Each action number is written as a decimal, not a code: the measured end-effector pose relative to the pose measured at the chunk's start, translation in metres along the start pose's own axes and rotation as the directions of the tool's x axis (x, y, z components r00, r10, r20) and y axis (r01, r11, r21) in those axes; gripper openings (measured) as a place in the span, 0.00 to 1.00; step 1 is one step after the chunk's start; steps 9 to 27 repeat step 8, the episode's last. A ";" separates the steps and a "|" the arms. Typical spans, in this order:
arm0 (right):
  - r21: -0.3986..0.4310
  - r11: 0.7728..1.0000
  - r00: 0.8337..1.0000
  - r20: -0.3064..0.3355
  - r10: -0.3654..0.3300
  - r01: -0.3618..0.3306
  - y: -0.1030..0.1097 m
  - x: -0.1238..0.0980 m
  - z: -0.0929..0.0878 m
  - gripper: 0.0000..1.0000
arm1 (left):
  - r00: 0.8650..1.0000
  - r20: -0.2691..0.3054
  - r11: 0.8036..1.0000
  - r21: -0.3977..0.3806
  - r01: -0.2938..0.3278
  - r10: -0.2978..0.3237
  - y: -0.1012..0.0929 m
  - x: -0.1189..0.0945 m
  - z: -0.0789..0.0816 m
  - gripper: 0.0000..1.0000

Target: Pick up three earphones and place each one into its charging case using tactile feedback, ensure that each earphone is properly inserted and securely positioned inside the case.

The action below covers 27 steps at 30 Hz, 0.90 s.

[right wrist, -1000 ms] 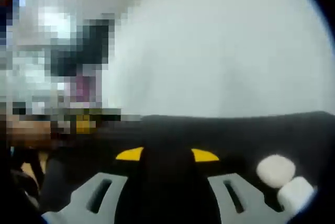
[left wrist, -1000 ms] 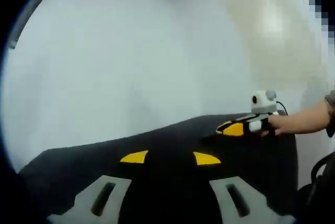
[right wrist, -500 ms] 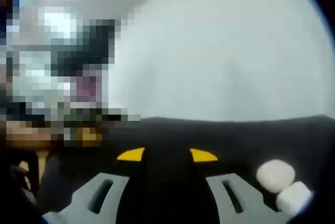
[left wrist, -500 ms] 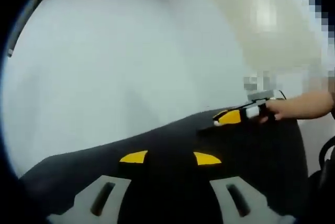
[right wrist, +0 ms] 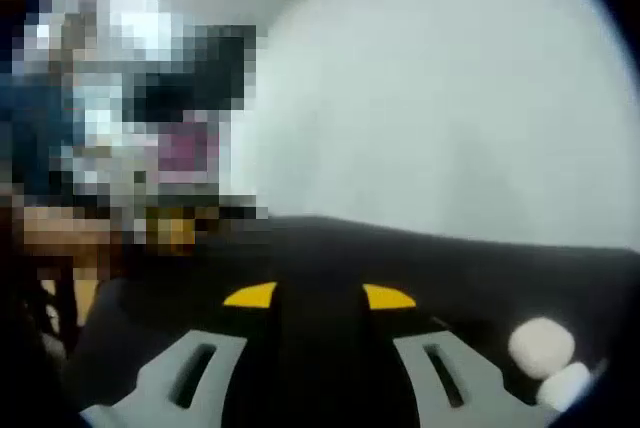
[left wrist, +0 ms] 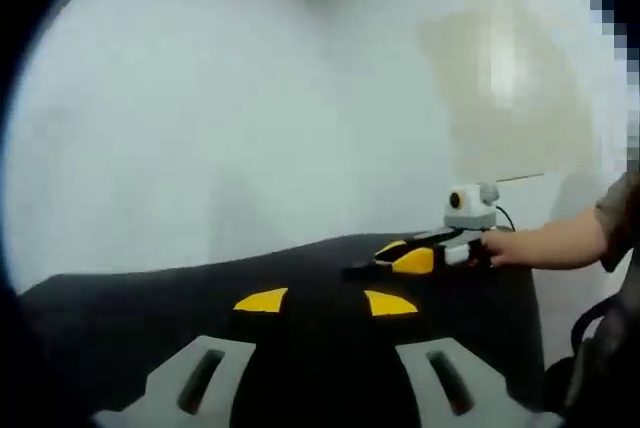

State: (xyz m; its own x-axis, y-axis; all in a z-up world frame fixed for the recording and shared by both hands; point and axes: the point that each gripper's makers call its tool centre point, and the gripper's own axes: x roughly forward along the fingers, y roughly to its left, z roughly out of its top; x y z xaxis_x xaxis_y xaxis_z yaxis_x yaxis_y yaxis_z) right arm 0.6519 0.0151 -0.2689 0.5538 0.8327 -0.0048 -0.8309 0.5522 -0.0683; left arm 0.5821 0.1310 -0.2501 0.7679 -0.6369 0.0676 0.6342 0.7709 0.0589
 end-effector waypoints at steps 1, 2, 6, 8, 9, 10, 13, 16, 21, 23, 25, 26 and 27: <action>-0.002 1.000 1.000 -0.003 -0.003 0.003 0.000 0.000 0.000 0.33 | 1.000 0.002 1.000 -0.008 -0.007 0.007 0.006 -0.001 -0.001 0.25; -0.004 1.000 1.000 -0.005 -0.004 0.004 0.000 -0.001 0.000 0.33 | 1.000 0.010 1.000 -0.012 -0.016 0.016 0.011 -0.002 0.000 0.25; -0.004 1.000 1.000 -0.007 -0.003 0.003 0.000 -0.002 0.000 0.33 | 0.999 0.027 1.000 0.005 -0.027 0.027 0.013 -0.005 0.002 0.25; -0.004 1.000 1.000 -0.006 -0.003 0.003 0.001 -0.003 0.001 0.33 | 0.999 0.037 0.999 0.017 -0.028 0.028 0.014 -0.007 0.003 0.25; -0.004 1.000 1.000 -0.006 -0.003 0.003 0.001 -0.003 0.001 0.33 | 0.999 0.037 0.999 0.017 -0.028 0.028 0.014 -0.007 0.003 0.25; -0.004 1.000 1.000 -0.006 -0.003 0.003 0.001 -0.003 0.001 0.33 | 0.999 0.037 0.999 0.017 -0.028 0.028 0.014 -0.007 0.003 0.25; -0.004 1.000 1.000 -0.006 -0.003 0.003 0.001 -0.003 0.001 0.33 | 0.999 0.037 0.999 0.017 -0.028 0.028 0.014 -0.007 0.003 0.25; -0.004 1.000 1.000 -0.006 -0.003 0.003 0.001 -0.003 0.001 0.33 | 0.999 0.037 0.999 0.017 -0.028 0.028 0.014 -0.007 0.003 0.25; -0.004 1.000 1.000 -0.006 -0.003 0.003 0.001 -0.003 0.001 0.33 | 0.999 0.037 0.999 0.017 -0.028 0.028 0.014 -0.007 0.003 0.25; -0.004 1.000 1.000 -0.006 -0.003 0.003 0.001 -0.003 0.001 0.33 | 0.999 0.037 0.999 0.017 -0.028 0.028 0.014 -0.007 0.003 0.25; -0.004 1.000 1.000 -0.006 -0.003 0.003 0.001 -0.003 0.001 0.33 | 0.999 0.037 0.999 0.017 -0.028 0.028 0.014 -0.007 0.003 0.25; -0.004 1.000 1.000 -0.006 -0.003 0.003 0.001 -0.003 0.001 0.33 | 0.999 0.037 0.999 0.017 -0.028 0.028 0.014 -0.007 0.003 0.25; -0.004 1.000 1.000 -0.006 -0.003 0.003 0.001 -0.003 0.001 0.33 | 0.999 0.037 0.999 0.017 -0.028 0.028 0.014 -0.007 0.003 0.25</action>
